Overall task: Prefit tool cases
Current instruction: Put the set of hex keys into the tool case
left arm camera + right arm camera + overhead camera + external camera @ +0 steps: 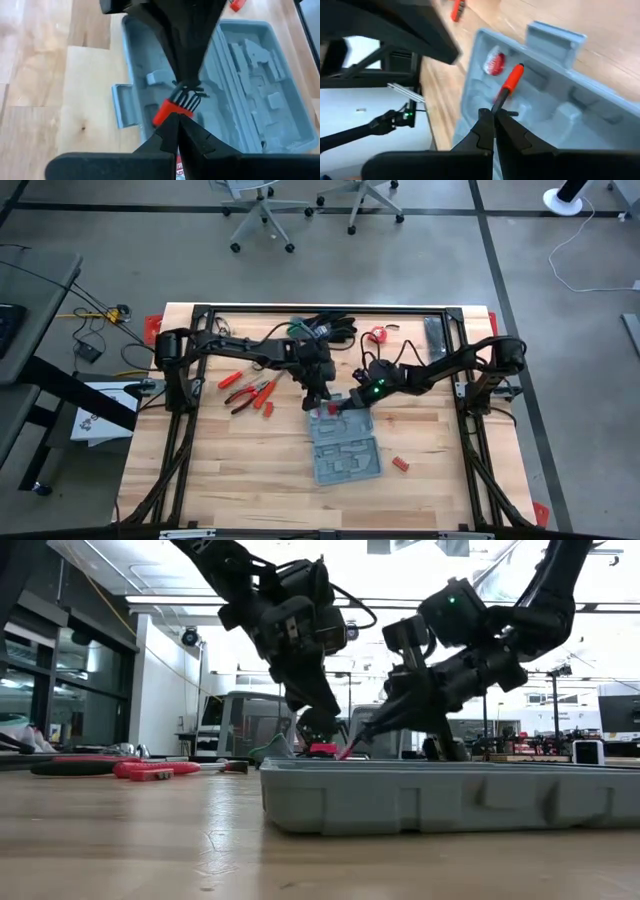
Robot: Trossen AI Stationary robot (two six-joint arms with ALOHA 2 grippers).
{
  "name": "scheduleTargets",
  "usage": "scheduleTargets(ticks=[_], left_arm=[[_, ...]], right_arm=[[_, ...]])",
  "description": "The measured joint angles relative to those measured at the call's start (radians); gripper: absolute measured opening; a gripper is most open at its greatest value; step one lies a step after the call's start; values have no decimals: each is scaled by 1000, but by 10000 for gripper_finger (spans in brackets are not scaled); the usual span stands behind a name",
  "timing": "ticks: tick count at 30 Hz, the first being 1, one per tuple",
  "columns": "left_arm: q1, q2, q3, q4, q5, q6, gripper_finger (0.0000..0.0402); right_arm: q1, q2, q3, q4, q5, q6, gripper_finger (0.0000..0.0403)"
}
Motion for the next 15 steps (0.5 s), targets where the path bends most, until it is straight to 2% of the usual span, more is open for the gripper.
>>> scheduleTargets(ticks=[6,15], left_arm=[[-10,6,0,2,-15,11,0],[-24,37,-1,4,-12,29,0]], right_arm=[[9,51,0,54,4,20,0],[9,50,2,6,4,8,0]])
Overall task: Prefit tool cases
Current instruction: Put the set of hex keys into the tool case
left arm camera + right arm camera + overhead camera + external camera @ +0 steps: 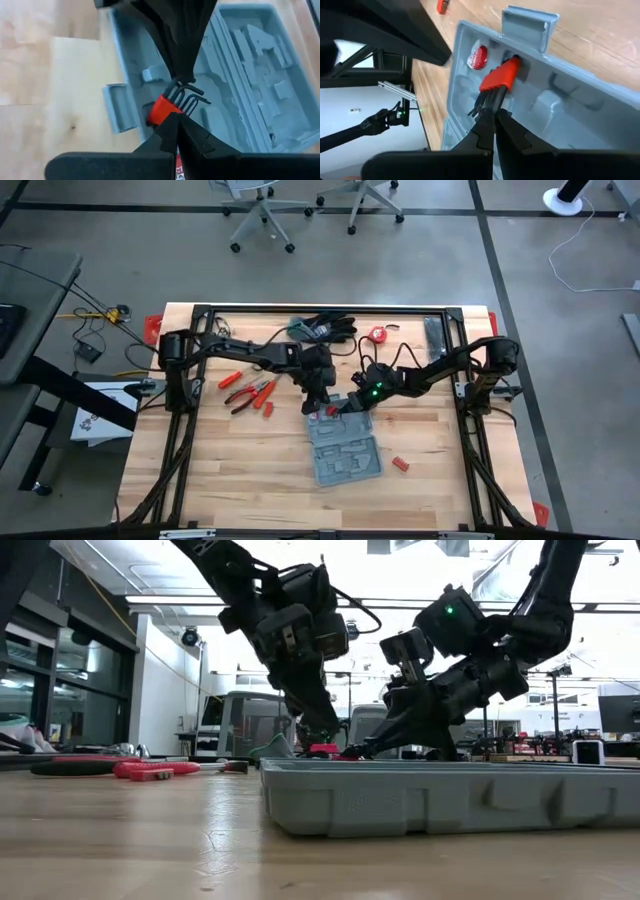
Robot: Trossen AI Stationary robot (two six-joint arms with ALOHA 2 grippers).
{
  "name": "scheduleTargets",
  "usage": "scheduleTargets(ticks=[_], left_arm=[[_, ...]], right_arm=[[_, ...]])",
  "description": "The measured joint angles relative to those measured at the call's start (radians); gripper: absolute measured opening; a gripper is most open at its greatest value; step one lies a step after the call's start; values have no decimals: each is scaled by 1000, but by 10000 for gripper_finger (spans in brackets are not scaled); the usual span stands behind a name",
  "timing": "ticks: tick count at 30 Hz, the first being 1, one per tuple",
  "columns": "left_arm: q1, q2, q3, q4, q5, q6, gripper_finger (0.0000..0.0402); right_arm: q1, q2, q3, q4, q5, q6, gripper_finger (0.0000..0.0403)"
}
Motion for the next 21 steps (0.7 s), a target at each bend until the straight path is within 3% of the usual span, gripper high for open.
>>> scheduleTargets(ticks=[10,21], left_arm=[[-38,92,-1,62,7,-21,0],[5,-21,-2,-50,17,-12,0]], right_arm=[[0,-1,0,-4,12,-1,0],[20,4,-4,139,38,29,0]])
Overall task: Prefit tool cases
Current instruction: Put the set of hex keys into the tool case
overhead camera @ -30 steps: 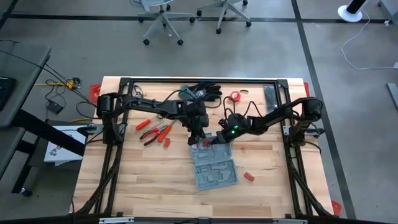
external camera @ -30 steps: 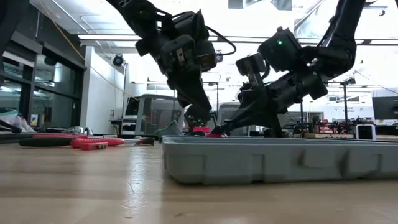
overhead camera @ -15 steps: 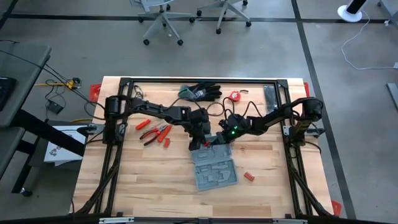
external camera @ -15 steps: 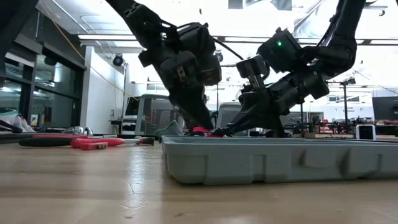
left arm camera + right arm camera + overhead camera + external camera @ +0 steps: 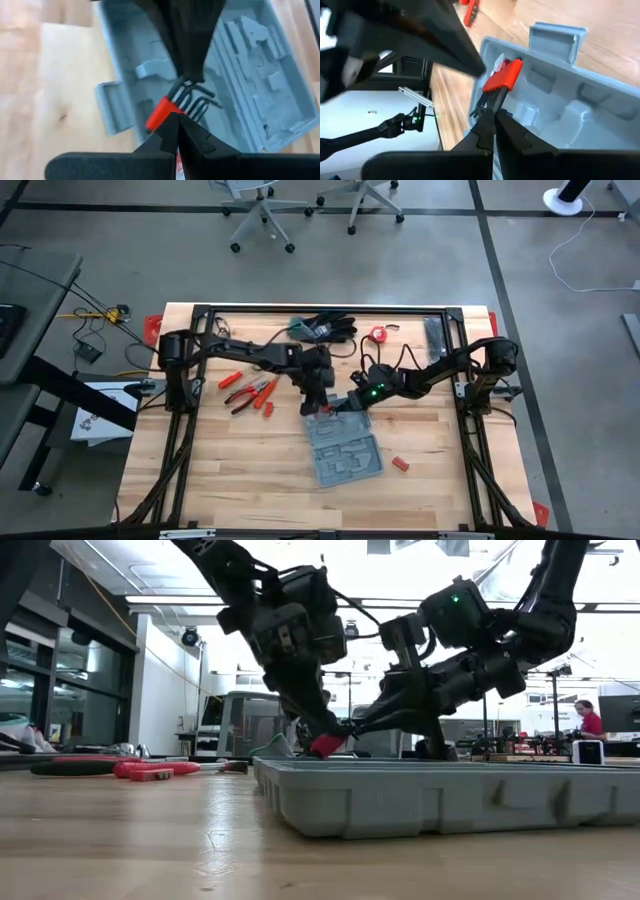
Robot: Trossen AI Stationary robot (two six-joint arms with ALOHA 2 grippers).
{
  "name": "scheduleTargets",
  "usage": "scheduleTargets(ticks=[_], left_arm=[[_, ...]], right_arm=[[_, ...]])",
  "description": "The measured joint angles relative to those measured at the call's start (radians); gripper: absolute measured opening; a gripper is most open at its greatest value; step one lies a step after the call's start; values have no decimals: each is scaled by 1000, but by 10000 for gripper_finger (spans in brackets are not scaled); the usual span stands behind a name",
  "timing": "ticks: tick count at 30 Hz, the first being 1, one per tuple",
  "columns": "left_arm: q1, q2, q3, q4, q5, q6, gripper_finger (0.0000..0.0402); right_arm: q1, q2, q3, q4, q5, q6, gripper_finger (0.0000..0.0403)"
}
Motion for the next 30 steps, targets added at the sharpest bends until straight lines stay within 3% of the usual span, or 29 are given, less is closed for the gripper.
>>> scheduleTargets(ticks=[5,16,30], left_arm=[[19,-41,1,-19,-1,16,0],[18,-10,0,-15,-9,28,0],[26,-7,-1,-28,4,35,0]], right_arm=[[0,0,0,4,-7,6,0],[13,-1,1,-36,0,-2,0],[51,-3,36,-2,97,21,0]])
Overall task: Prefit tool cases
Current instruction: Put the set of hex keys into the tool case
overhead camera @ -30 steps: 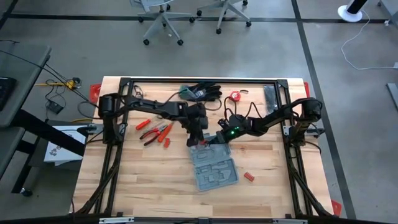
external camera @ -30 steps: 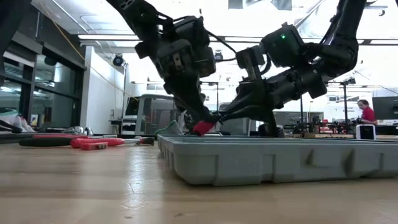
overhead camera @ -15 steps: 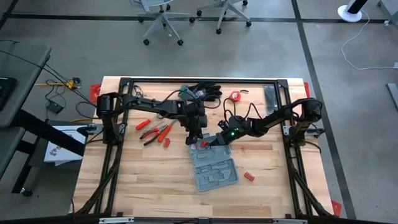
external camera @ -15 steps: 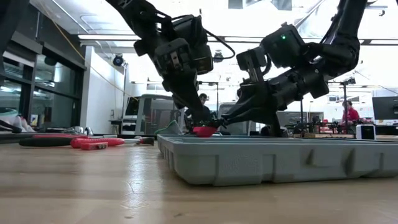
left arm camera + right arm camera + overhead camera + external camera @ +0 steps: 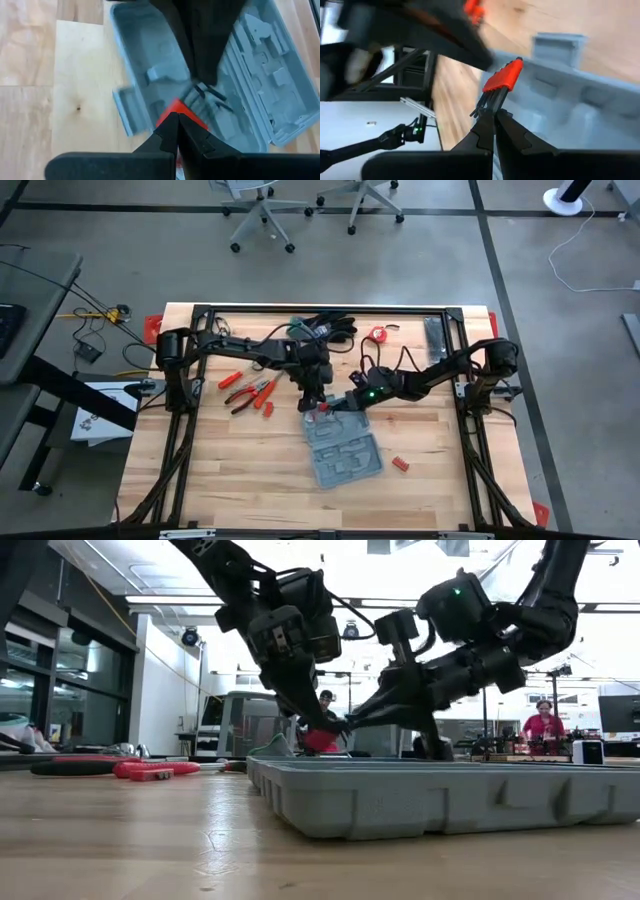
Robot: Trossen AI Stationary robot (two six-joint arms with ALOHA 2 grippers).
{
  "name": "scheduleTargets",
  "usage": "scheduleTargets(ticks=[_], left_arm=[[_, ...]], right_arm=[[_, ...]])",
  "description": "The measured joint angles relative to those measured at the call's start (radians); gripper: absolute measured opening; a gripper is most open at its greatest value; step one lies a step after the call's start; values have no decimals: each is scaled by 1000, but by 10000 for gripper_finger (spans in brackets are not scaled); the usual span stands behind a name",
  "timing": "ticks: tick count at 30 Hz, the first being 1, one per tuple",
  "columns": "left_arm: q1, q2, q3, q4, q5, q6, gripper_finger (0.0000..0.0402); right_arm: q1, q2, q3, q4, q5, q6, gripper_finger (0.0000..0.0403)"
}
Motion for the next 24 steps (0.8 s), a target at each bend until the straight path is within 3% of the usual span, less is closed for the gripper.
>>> scheduleTargets(ticks=[5,14,19,24], left_arm=[[9,0,0,-32,3,4,0],[-6,-72,-18,-198,21,41,0],[-35,-181,-174,-82,20,-60,0],[-44,-271,-345,121,2,-197,0]], right_arm=[[8,0,64,-143,-35,-78,0],[-19,-3,73,-185,-128,-108,0],[-7,-8,134,-279,-151,-146,0],[8,-9,247,-483,-156,-273,0]])
